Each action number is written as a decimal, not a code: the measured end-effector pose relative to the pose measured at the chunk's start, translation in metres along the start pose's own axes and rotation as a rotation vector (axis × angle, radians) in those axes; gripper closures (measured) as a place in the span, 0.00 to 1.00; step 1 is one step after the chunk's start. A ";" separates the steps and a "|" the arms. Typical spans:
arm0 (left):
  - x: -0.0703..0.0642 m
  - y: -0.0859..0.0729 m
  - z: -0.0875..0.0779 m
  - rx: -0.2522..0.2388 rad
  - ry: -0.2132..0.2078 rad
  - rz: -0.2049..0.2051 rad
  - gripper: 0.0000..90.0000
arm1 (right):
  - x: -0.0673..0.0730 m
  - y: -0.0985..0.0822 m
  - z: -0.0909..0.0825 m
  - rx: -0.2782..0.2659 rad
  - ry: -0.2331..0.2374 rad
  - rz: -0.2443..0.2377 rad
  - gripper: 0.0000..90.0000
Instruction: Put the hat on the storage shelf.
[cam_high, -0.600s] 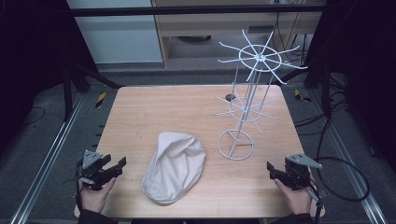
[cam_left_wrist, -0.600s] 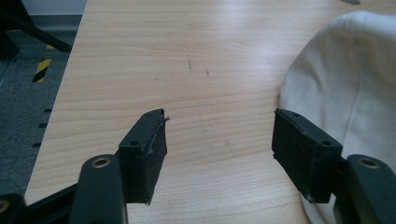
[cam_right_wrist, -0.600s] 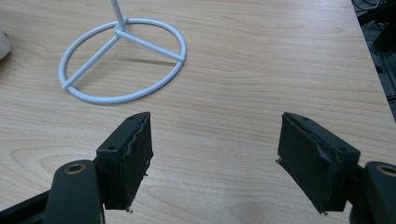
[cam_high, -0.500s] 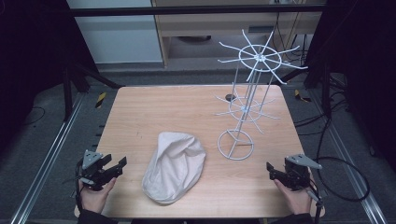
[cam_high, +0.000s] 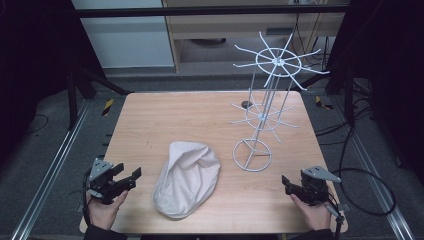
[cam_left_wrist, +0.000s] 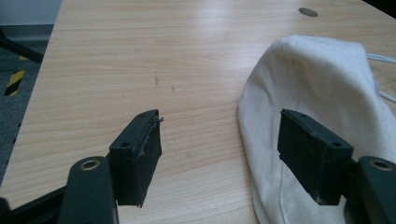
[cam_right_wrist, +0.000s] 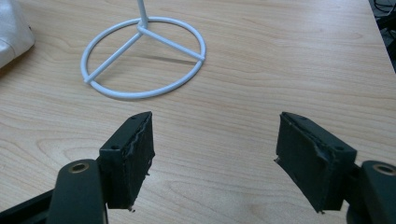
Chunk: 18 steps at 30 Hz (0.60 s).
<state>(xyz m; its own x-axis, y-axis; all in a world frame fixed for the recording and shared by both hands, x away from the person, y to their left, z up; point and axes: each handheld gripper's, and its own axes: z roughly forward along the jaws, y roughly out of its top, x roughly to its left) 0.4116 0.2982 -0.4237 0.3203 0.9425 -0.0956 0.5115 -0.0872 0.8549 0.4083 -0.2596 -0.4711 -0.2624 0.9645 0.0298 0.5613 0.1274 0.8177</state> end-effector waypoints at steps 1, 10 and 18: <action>-0.001 0.001 0.000 0.000 -0.003 0.003 0.31 | 0.000 0.000 0.000 -0.003 -0.002 -0.001 0.31; -0.016 0.010 0.003 0.009 -0.034 0.045 0.30 | 0.001 0.000 0.000 -0.006 -0.003 -0.004 0.29; -0.022 0.016 0.005 0.018 -0.053 0.059 0.31 | -0.004 -0.001 0.000 -0.014 -0.010 -0.004 0.28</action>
<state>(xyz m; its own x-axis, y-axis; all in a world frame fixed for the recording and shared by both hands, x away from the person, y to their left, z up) 0.4168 0.2746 -0.4105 0.3916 0.9173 -0.0723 0.5047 -0.1484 0.8504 0.4085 -0.2634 -0.4716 -0.2563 0.9664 0.0211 0.5490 0.1276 0.8260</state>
